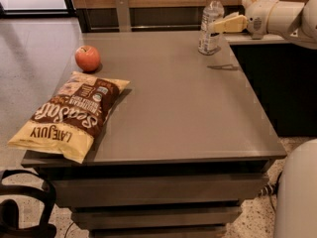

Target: Move blue plastic bottle near brown chip bag

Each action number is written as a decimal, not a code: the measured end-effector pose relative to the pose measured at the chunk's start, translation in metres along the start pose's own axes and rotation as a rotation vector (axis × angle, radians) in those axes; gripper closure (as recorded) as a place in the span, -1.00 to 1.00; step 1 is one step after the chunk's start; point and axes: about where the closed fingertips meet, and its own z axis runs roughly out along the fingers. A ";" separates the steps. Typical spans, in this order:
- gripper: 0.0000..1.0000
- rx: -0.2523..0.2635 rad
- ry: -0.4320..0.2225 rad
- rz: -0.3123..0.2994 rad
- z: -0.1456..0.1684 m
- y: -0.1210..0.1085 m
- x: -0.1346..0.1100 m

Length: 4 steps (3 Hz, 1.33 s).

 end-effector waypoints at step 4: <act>-0.62 -0.051 -0.105 0.125 0.061 -0.004 0.025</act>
Offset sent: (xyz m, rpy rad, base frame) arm 0.0617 0.0178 -0.0298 0.1861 0.0215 0.0379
